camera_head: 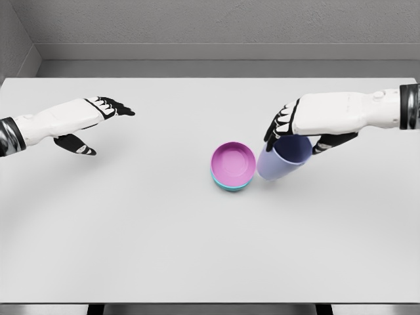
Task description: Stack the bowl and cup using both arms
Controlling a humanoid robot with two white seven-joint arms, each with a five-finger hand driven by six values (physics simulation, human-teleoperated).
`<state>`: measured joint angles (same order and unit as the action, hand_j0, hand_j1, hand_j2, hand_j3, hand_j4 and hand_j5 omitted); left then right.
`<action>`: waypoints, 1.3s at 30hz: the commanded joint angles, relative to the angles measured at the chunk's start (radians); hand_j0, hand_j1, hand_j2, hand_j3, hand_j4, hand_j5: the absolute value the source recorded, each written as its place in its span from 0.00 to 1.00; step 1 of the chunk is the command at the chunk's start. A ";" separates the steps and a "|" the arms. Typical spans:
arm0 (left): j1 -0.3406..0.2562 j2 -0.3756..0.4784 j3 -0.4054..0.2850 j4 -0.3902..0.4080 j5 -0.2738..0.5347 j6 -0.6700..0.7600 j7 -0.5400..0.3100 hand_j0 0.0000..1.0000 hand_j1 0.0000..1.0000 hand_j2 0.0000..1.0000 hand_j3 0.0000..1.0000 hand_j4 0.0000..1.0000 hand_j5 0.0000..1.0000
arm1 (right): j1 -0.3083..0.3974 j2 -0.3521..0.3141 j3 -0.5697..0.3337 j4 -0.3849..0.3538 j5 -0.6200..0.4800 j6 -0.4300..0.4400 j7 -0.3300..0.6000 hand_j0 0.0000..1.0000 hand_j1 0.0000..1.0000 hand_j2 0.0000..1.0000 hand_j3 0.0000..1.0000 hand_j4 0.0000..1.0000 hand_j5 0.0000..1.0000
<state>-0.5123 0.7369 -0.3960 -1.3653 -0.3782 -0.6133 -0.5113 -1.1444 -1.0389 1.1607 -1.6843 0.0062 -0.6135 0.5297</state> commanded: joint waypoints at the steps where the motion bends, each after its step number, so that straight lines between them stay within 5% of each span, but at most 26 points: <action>1: 0.000 0.001 0.002 0.000 0.007 0.002 0.000 1.00 1.00 1.00 1.00 1.00 1.00 | 0.000 0.000 -0.001 -0.002 -0.006 0.003 0.000 0.67 0.67 0.67 0.67 0.67 0.67; 19: -0.002 -0.005 0.002 0.000 0.007 0.002 0.000 1.00 1.00 1.00 1.00 1.00 1.00 | -0.037 0.005 -0.001 -0.020 -0.008 0.003 -0.007 0.67 0.67 0.67 0.67 0.67 0.67; 39: -0.002 -0.005 0.002 0.000 0.007 0.002 0.000 1.00 1.00 1.00 1.00 1.00 1.00 | -0.058 0.119 0.005 -0.015 -0.014 0.003 0.001 0.67 0.67 0.67 0.67 0.67 0.67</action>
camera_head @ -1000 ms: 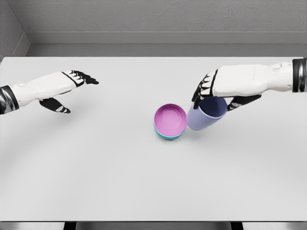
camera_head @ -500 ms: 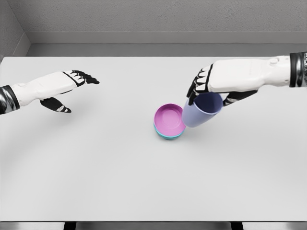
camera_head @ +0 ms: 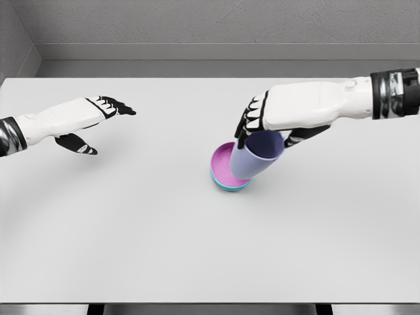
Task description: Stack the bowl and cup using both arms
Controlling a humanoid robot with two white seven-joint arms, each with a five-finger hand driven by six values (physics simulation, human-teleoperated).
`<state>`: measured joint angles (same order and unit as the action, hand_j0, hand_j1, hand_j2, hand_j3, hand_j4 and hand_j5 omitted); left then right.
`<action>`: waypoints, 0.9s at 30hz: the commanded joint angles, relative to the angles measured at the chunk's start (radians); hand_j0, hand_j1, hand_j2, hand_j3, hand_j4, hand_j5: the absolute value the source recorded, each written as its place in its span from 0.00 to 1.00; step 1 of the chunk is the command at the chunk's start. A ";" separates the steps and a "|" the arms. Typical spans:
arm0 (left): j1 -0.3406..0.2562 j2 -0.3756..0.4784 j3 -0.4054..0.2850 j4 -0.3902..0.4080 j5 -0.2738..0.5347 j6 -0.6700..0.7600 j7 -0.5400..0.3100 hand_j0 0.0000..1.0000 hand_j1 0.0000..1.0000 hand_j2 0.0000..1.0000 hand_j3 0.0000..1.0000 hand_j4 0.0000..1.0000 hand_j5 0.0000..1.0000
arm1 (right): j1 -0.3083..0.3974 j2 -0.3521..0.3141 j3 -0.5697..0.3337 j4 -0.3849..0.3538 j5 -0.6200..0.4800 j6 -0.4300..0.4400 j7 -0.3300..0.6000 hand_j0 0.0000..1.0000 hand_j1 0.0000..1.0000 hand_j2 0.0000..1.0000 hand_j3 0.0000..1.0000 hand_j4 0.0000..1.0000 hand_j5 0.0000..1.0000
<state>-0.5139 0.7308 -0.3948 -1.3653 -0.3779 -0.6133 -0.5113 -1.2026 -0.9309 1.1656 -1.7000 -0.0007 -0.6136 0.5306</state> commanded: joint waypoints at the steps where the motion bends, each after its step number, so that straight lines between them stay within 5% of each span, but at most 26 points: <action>1: 0.000 0.001 0.001 0.000 0.007 0.002 0.001 1.00 1.00 1.00 1.00 1.00 1.00 | 0.000 0.017 0.002 0.002 -0.007 0.003 0.002 0.67 0.67 0.67 0.67 0.67 0.67; 27: -0.002 0.001 -0.001 0.014 0.002 0.002 0.000 1.00 1.00 1.00 1.00 1.00 1.00 | -0.014 0.092 0.014 0.065 -0.010 0.003 0.035 0.67 0.67 0.67 0.67 0.67 0.67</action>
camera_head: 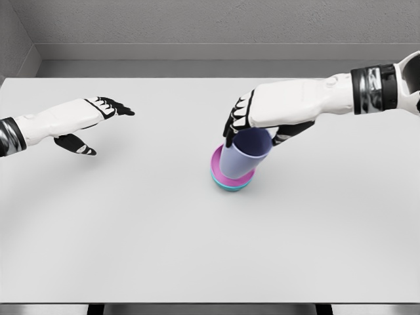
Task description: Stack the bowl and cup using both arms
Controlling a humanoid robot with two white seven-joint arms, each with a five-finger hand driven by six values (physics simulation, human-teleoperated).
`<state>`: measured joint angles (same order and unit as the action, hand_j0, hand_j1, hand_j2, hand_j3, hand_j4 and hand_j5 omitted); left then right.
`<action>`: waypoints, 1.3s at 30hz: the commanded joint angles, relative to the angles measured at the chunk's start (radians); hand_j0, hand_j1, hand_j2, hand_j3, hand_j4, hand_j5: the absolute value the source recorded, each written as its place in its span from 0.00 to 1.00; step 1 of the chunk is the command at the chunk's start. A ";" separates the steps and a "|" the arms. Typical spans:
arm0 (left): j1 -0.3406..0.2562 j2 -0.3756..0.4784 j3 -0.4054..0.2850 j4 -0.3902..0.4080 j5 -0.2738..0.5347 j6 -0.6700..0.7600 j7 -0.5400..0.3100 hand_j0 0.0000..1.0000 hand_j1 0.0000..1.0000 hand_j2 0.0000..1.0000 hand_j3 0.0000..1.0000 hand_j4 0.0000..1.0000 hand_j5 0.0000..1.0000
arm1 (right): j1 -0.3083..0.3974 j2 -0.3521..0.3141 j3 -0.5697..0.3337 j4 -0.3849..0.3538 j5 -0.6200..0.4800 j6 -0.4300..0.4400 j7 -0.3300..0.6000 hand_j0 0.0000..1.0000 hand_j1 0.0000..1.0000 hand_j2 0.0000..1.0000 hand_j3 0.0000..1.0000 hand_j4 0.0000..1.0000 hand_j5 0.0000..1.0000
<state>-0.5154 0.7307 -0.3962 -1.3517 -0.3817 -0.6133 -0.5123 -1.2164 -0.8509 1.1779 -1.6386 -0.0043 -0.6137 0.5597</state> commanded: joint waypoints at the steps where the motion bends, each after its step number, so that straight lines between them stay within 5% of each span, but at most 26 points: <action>1: 0.000 0.001 0.000 0.000 0.006 0.002 0.000 1.00 1.00 1.00 1.00 1.00 1.00 | 0.000 0.016 0.002 0.003 -0.006 0.003 0.008 0.67 0.67 0.67 0.67 0.67 0.67; 39: 0.000 0.001 0.000 0.000 0.006 0.002 0.000 1.00 1.00 1.00 1.00 1.00 1.00 | 0.000 0.049 0.023 0.098 -0.005 0.003 0.016 0.67 0.67 0.67 0.67 0.67 0.67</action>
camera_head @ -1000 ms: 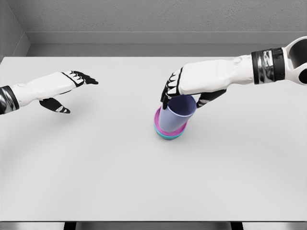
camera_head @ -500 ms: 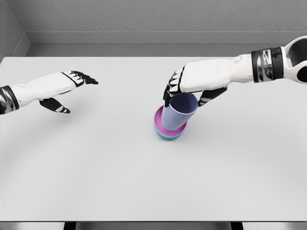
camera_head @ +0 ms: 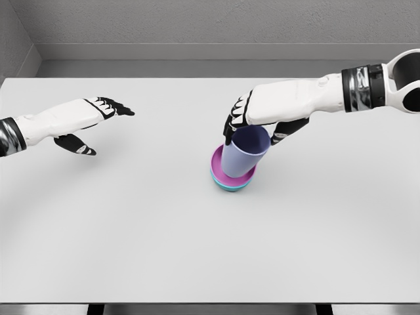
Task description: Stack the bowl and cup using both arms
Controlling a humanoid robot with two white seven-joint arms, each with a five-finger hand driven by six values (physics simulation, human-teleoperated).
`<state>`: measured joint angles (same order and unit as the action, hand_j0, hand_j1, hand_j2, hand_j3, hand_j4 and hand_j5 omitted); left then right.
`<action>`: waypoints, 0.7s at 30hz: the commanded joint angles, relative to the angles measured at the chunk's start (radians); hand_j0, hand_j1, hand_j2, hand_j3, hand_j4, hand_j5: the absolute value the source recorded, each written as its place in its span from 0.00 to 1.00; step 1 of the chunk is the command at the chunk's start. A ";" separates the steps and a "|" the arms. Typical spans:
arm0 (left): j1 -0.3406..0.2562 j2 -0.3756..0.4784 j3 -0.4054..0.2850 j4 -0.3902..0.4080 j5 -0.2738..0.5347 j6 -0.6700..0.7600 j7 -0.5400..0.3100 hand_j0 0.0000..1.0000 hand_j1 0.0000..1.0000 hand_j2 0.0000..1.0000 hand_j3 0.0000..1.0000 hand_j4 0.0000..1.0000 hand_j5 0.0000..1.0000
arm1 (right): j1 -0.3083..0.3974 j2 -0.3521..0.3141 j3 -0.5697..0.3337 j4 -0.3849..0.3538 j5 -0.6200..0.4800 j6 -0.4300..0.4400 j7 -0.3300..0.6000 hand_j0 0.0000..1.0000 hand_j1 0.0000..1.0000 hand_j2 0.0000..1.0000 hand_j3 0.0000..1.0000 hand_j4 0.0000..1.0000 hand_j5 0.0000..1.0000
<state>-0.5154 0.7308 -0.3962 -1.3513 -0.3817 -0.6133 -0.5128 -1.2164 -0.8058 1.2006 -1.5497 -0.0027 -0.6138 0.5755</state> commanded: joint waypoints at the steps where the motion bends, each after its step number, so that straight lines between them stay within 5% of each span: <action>1: 0.000 0.001 0.000 0.000 0.006 0.002 0.000 1.00 1.00 1.00 1.00 1.00 1.00 | 0.000 0.004 0.001 0.010 -0.006 0.003 0.000 0.67 0.67 0.67 0.67 0.67 0.67; 21: 0.000 0.002 0.000 0.008 0.004 0.002 0.000 1.00 1.00 1.00 1.00 1.00 1.00 | -0.009 0.022 0.013 0.036 -0.006 0.003 0.000 0.68 0.68 0.68 0.68 0.68 0.68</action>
<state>-0.5154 0.7323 -0.3962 -1.3446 -0.3840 -0.6133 -0.5129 -1.2257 -0.7842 1.2131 -1.5174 -0.0029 -0.6137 0.5755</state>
